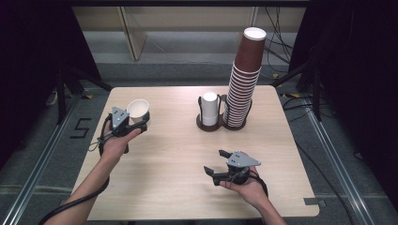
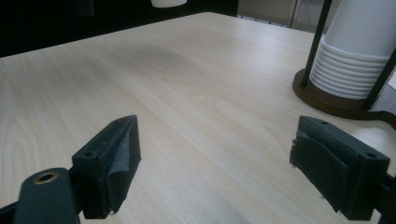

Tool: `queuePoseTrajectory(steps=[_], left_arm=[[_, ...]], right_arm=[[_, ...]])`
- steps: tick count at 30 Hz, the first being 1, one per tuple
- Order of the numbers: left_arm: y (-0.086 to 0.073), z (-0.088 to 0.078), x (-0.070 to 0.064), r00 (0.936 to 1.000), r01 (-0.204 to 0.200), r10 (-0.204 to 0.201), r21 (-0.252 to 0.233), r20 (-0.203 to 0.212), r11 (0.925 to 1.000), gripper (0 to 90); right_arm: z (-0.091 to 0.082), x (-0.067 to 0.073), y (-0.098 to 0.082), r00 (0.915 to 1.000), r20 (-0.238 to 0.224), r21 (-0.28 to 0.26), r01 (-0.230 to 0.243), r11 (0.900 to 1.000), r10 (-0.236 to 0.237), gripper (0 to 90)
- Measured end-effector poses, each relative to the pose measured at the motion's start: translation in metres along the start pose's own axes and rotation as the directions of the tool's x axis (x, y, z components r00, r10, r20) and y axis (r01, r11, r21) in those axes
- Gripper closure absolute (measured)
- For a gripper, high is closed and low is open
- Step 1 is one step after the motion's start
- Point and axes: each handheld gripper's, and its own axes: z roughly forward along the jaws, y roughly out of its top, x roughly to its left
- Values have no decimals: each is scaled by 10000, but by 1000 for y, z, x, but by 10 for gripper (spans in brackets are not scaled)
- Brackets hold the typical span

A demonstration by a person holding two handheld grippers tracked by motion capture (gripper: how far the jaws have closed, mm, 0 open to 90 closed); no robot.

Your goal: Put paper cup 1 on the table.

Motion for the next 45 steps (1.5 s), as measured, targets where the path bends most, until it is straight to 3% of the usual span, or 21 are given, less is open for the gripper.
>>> queuePoseTrajectory(steps=[3, 4, 7, 8, 9, 12, 13, 14, 18, 19, 22, 23, 27, 33, 35, 40, 42, 44, 45], left_arm=[[-5, 6, 8, 9986, 161, -149, 230, -512, 9996, 266], [-6, 8, 12, 9980, 5, 9, 232, -626, 9997, 266], [-8, 13, 17, 9959, 150, -116, 373, -902, 9992, 266], [-10, 14, 18, 9940, 367, -318, 447, -1045, 9983, 266], [-11, 16, 22, 9927, 225, -164, 495, -1197, 9985, 266], [-19, 23, 28, 9862, 366, -229, 811, -1639, 9960, 266], [-21, 25, 30, 9847, 414, -261, 858, -1721, 9955, 266], [-23, 26, 31, 9832, 456, -291, 875, -1804, 9951, 266], [-30, 31, 38, 9734, 697, -439, 1079, -2251, 9917, 264], [-31, 33, 39, 9716, 773, -492, 1140, -2315, 9905, 264], [-35, 36, 43, 9660, 882, -535, 1279, -2529, 9879, 264], [-36, 37, 43, 9636, 955, -585, 1317, -2610, 9867, 263], [-38, 40, 45, 9583, 1155, -735, 1389, -2760, 9836, 259], [-44, 43, 46, 9600, 1070, -606, 1583, -2734, 9816, 240], [-45, 43, 47, 9608, 1074, -609, 1606, -2705, 9811, 236], [-48, 44, 48, 9591, 1147, -639, 1722, -2756, 9784, 227], [-48, 44, 48, 9609, 1160, -663, 1734, -2689, 9780, 223], [-48, 44, 48, 9614, 1158, -660, 1754, -2670, 9777, 215], [-48, 44, 49, 9669, 1184, -702, 1878, -2452, 9751, 190]], right_arm=[[-1, 1, 1, 9999, 18, 70, -105, 9999, 105, 160], [-1, -1, 1, 9999, 67, -27, 138, 9999, -137, 160], [0, -1, 1, 9998, 122, -103, 126, 9999, -125, 160], [-1, 1, 1, 9998, 81, -42, -172, 9998, 172, 160], [-1, 0, 1, 9998, 109, -44, -176, 9998, 177, 160], [-2, -1, 1, 9999, 66, 46, -146, 9999, 146, 160], [-2, 1, 2, 9994, 50, 87, -333, 9994, 332, 160], [-1, -1, 2, 10000, 42, -63, 53, 10000, -53, 160], [-2, 2, 3, 9996, -131, 128, -263, 9996, 265, 161], [-1, 1, 3, 10000, -33, -28, -63, 10000, 63, 162], [-2, 1, 3, 9998, -47, 57, -177, 9998, 177, 164], [-2, -1, 3, 9999, 84, 8, 61, 10000, -61, 165], [-2, -1, 3, 10000, 53, 51, 12, 10000, -12, 166], [-2, 1, 3, 9998, -47, 40, -194, 9998, 195, 168], [-1, -1, 3, 10000, 24, -50, -73, 10000, 73, 168], [-1, 0, 2, 9995, -74, -123, -298, 9995, 298, 168], [-1, 1, 3, 9984, -214, -57, -528, 9986, 526, 168], [-2, 0, 3, 9994, 19, -39, -359, 9993, 359, 168], [-3, 0, 3, 9995, 63, -44, -313, 9995, 313, 167]])
